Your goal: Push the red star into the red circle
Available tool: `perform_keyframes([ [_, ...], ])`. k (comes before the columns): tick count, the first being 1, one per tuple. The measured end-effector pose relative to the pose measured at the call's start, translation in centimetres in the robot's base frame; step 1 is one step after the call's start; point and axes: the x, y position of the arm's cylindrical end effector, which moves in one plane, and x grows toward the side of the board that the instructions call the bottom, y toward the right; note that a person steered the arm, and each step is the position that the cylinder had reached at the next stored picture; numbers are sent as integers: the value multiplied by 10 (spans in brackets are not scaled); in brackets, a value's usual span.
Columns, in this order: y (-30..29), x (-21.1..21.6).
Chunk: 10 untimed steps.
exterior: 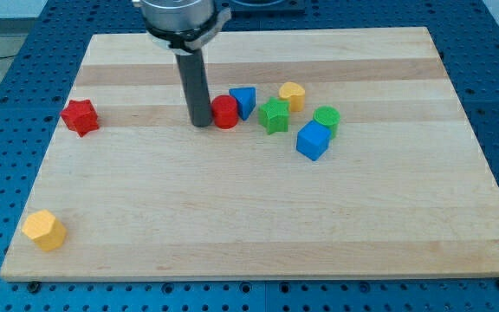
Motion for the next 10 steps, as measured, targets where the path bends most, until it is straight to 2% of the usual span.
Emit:
perform_keyframes([
  [1, -28, -4],
  [2, -82, -28],
  [3, -88, -85],
  [4, -122, -155],
  [5, -222, -150],
  [6, -225, -142],
  [7, -224, -75],
  [8, -225, -64],
  [10, -221, -10],
])
